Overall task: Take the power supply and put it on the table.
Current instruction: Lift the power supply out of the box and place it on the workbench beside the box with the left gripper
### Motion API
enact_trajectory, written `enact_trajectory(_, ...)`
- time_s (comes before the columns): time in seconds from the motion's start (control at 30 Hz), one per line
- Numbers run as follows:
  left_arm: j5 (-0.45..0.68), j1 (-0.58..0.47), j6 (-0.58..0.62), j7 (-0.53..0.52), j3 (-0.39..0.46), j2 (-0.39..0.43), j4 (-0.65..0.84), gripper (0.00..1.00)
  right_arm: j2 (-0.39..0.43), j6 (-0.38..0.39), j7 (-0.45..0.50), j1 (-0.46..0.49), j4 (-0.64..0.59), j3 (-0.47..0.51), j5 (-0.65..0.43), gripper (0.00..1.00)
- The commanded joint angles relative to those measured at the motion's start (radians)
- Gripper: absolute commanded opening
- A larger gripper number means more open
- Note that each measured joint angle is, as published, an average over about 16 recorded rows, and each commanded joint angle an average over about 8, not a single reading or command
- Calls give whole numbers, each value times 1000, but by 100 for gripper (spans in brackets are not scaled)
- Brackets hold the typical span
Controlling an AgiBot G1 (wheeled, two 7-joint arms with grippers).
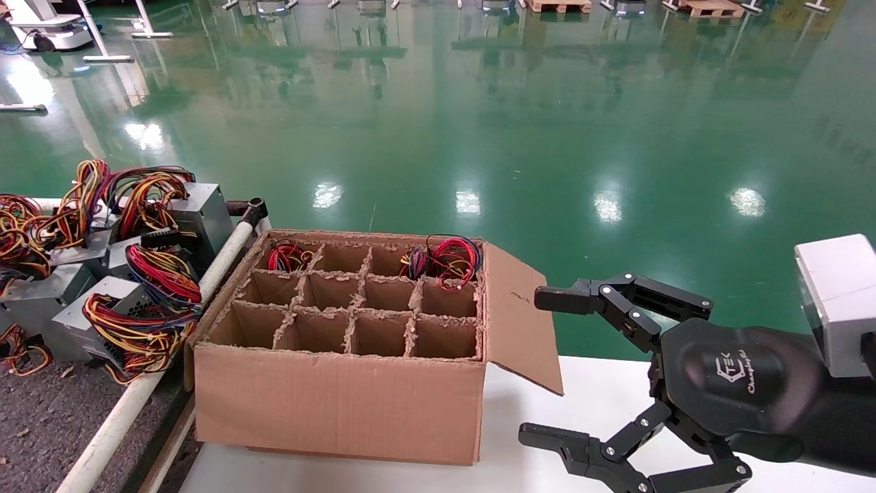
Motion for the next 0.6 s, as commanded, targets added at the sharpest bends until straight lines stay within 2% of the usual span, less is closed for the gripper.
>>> enact_trajectory(0.03, 1, 5, 9, -1, 1, -7, 9, 0, 0, 0, 0, 0, 0, 0, 0, 100)
enact_trajectory(0.6, -40, 125, 33, 92, -40, 35, 165, 0, 0, 0, 0, 0, 0, 0, 0, 100)
